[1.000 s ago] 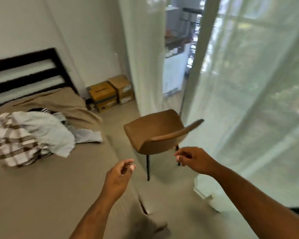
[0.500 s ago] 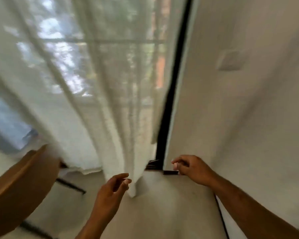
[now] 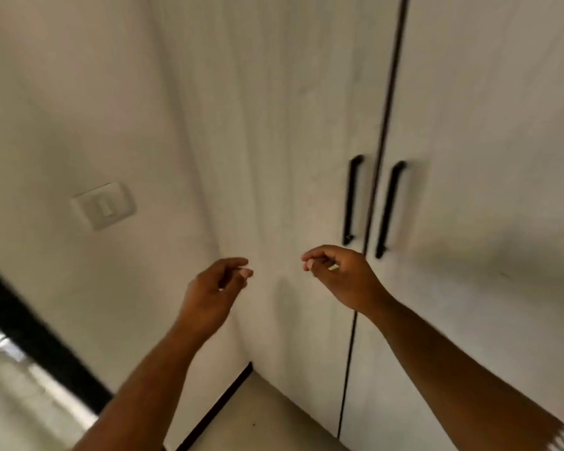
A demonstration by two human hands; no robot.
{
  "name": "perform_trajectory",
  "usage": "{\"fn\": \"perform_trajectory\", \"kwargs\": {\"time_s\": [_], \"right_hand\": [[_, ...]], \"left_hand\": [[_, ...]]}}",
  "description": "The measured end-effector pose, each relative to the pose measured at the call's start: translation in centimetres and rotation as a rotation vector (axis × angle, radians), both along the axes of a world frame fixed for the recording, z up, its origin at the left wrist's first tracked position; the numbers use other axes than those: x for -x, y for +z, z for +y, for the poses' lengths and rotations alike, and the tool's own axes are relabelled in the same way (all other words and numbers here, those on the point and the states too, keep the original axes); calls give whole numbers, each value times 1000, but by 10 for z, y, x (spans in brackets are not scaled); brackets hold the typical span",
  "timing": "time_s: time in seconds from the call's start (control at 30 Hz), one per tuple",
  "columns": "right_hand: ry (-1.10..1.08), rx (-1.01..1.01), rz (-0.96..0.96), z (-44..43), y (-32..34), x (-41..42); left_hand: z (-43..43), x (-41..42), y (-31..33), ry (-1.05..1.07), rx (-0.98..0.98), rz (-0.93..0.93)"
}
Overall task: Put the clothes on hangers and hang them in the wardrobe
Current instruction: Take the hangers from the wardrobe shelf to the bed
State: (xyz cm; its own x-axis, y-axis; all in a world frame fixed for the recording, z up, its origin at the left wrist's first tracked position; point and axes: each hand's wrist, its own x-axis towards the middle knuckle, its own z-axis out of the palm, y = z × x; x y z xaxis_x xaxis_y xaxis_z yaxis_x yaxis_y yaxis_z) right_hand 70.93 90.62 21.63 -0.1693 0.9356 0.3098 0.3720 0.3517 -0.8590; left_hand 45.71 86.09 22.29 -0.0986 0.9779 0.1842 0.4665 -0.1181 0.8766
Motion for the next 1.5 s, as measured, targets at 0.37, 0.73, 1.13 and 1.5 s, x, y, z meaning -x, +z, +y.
{"fn": "perform_trajectory", "kwargs": {"time_s": [0.37,0.73,1.13,1.5], "right_hand": [[-650,-350,-22,-14,80,-49],[-870,-97,-36,-10,85,-30],[-968,-17,53,-17,69,-4],[-843,-53,193,-129,55,33]], "left_hand": [[115,-95,81,-454,-134,44],[117,-142,72,-625,-45,-191],[93,-125,67,-564,-100,-264],[22,-69,60,-457,-129,-342]]}}
